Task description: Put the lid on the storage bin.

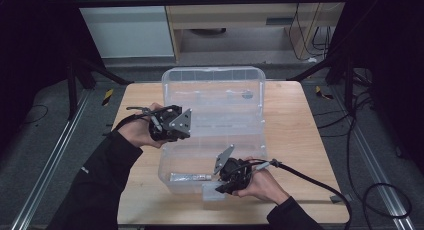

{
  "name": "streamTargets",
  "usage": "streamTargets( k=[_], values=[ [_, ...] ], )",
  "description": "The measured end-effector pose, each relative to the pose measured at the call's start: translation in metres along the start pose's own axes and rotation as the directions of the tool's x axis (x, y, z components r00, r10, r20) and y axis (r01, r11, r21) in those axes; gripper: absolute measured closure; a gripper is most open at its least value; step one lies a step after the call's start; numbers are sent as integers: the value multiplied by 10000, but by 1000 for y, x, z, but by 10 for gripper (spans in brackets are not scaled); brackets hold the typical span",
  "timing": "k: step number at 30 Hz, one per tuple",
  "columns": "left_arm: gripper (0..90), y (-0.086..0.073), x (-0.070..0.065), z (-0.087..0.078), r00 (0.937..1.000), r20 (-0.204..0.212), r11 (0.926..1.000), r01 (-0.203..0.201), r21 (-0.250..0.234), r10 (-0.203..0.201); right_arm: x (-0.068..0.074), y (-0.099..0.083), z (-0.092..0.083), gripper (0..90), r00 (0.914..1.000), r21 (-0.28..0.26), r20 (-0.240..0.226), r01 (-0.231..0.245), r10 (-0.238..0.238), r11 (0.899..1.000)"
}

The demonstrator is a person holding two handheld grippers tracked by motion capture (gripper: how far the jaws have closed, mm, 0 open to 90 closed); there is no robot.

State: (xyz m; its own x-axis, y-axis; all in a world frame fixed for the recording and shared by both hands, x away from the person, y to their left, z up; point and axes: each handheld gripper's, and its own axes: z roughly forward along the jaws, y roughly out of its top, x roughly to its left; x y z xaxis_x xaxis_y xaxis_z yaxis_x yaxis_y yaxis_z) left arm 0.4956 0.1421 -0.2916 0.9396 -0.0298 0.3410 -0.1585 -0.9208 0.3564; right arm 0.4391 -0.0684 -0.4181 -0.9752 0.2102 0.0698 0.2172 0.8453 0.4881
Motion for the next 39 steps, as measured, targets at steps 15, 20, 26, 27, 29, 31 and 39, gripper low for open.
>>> streamTargets(
  k=[15,20,26,27,29,31,39],
  values=[
    [894,-1,-16,0,9999,23,9999,-104,-55,104,2,-1,0,713,9999,-55,156,6,-5,10000],
    [894,-1,-19,0,9999,116,10000,-60,-45,61,3,-1,0,711,9997,-80,231,6,-5,10000],
    [894,-1,-23,1,9997,215,9999,-105,-1,105,5,-1,0,703,9995,-116,326,34,-30,9999],
    [894,-1,-24,1,9997,216,10000,-96,-17,96,5,-2,0,702,9992,-171,388,60,-53,9998],
    [894,-1,-25,1,9997,243,10000,-85,-35,85,6,-2,-1,699,9990,-191,451,79,-70,9998],
    [893,-2,-27,1,9997,228,9999,-102,-52,103,7,-2,-3,689,9983,-387,584,105,-83,9992],
    [891,-2,-28,2,9997,214,10000,-69,-60,70,10,-7,-33,689,9985,-2075,508,-110,220,9782]
  ],
)
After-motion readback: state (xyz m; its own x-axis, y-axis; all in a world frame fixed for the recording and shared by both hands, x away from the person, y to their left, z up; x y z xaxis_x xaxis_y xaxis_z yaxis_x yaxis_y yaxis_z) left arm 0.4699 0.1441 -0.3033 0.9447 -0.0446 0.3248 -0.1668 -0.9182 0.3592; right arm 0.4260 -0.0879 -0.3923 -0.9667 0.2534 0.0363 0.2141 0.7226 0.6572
